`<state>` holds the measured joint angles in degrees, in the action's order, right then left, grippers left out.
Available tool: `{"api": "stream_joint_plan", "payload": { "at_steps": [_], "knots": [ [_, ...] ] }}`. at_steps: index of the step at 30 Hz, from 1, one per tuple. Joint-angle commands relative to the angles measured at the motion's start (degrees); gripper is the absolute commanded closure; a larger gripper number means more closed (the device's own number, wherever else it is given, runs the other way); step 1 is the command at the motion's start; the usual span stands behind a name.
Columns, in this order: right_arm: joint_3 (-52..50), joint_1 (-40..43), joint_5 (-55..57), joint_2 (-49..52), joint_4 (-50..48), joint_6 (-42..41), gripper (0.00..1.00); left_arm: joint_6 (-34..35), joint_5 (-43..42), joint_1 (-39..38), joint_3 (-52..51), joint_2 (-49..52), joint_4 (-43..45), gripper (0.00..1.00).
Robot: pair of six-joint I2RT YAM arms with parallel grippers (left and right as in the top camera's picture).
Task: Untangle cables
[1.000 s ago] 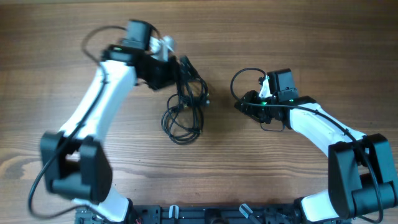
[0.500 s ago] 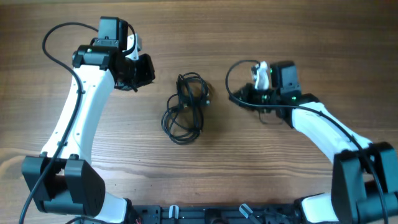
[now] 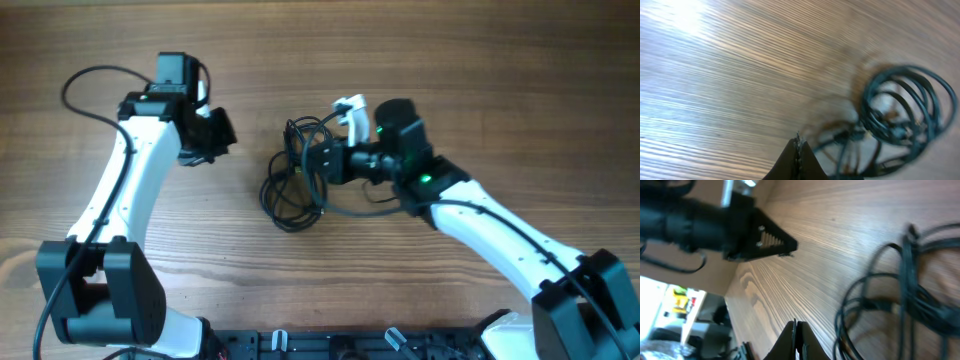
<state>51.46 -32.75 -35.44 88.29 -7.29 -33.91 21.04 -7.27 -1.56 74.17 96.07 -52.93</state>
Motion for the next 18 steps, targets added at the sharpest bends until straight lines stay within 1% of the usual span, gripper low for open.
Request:
{"api": "stream_joint_plan", "payload": {
  "at_steps": [1,6,10,12,18],
  "knots": [
    [0.2,-4.8,9.2,2.0,-3.8,2.8,0.95,2.0,2.2,3.3,-2.0,0.7,1.1,0.96],
    [0.2,-9.4,18.1,4.4,-8.0,2.4,0.95,2.1,2.2,5.6,-2.8,0.7,1.1,0.96],
    [0.2,-12.0,21.0,8.2,-13.0,2.4,0.95,2.2,1.3,5.5,-4.6,0.7,2.7,0.96],
    [0.2,-12.7,21.9,10.6,-15.0,2.2,0.95,2.2,0.1,5.6,-5.9,0.7,3.9,0.92],
    [0.2,-12.4,27.1,16.6,-15.0,0.4,0.95,2.2,-5.4,5.5,-9.4,0.7,5.8,0.92]
  ]
}}
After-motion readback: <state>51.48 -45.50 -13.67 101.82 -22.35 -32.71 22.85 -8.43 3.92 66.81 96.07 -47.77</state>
